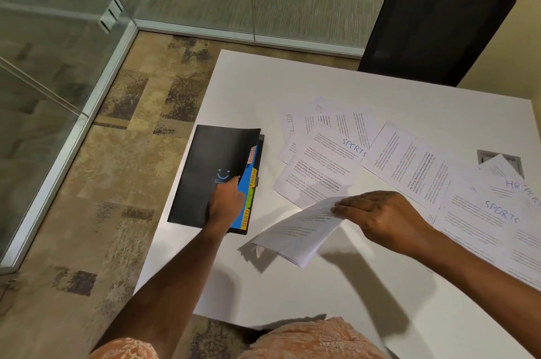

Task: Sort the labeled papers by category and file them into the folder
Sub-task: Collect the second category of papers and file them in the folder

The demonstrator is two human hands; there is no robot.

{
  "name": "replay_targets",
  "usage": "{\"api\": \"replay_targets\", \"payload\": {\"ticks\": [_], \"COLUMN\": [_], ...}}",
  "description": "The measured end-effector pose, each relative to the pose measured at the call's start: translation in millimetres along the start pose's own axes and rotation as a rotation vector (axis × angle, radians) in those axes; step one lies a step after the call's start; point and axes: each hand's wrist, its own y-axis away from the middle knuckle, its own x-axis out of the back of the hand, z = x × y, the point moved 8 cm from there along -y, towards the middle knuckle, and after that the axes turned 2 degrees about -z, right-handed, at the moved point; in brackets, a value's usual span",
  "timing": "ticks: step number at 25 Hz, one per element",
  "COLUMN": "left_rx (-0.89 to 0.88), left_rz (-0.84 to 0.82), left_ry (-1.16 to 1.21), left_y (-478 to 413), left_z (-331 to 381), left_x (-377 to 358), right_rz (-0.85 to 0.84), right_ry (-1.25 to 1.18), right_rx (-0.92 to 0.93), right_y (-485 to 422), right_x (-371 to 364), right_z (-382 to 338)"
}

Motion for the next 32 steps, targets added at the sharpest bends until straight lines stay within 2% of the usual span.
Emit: {"api": "replay_targets", "payload": {"ticks": [6, 11, 18, 27, 32], "left_rx": [-0.126, -0.202, -0.241, -0.247, -0.188], "left_rz": [-0.110, -0.244, -0.298, -0.356, -0.345], "left_ry": [0.107, 0.213, 0.279, 0.232, 0.332], "left_y": [24.3, 51.3, 75.3, 87.8, 88.2], "left_z": [2.1, 8.7, 19.8, 35.7, 30.4], "left_x": [22.9, 34.3, 49.1, 53.9, 59.8], "right_rz": [0.020, 0.070, 0.042, -0.072, -0.087], "right_ry": [-0.067, -0.020, 0.112, 0.178, 0.182], "right_rx": [-0.114, -0.042, 0.174, 0.215, 0.255], "right_y": [-18.8, -41.8, -61.7, -85.0, -86.0], "right_x": [22.0, 48.8, 65.9, 88.2, 96.6], "right_z": [15.5, 22.1, 17.7, 6.8, -3.5]}}
